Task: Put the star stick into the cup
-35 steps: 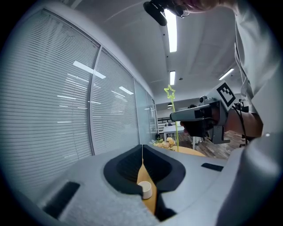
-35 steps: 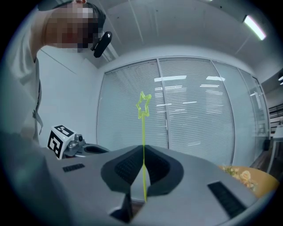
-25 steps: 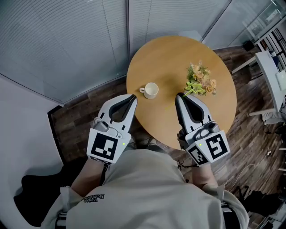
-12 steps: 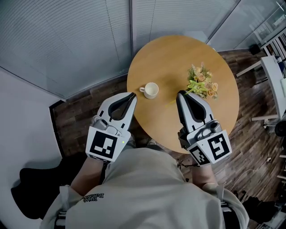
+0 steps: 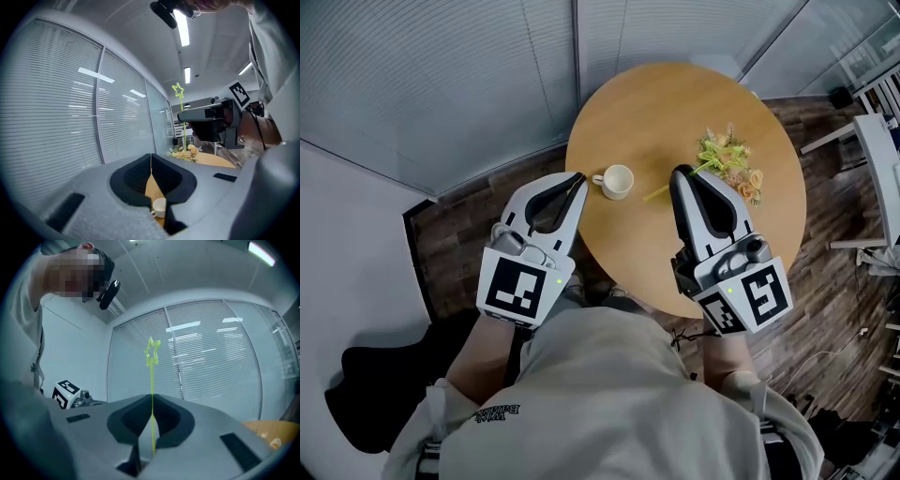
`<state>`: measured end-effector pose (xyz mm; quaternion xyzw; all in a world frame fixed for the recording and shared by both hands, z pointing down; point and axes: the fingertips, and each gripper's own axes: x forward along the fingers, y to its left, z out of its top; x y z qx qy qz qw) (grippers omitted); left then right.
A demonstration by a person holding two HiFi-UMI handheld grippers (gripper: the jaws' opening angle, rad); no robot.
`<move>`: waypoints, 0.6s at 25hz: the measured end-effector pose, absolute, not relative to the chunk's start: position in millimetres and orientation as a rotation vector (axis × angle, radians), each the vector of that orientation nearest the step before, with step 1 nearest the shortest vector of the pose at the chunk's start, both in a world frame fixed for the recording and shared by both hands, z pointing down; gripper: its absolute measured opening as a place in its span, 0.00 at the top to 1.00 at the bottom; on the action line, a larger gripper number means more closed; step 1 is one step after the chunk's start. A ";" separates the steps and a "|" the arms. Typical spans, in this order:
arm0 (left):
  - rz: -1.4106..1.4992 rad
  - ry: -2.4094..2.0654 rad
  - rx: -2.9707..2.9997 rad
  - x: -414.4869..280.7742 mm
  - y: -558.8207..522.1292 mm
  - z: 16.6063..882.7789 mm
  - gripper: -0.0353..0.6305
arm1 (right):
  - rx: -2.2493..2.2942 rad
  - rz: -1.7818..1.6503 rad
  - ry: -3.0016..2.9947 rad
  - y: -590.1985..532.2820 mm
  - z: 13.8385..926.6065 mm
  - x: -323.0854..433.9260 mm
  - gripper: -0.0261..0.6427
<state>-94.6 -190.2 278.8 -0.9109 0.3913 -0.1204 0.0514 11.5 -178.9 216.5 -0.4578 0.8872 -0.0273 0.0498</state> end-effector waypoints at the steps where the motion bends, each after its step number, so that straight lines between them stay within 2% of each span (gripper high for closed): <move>1: -0.365 1.194 -2.776 -93.4 -193.9 279.1 0.91 | -1.391 -0.081 2.703 -183.3 216.5 10.3 0.92; 15: -0.470 1.129 -2.793 -81.7 -236.9 326.1 0.91 | -1.419 -0.211 2.762 -246.0 280.6 -5.6 0.91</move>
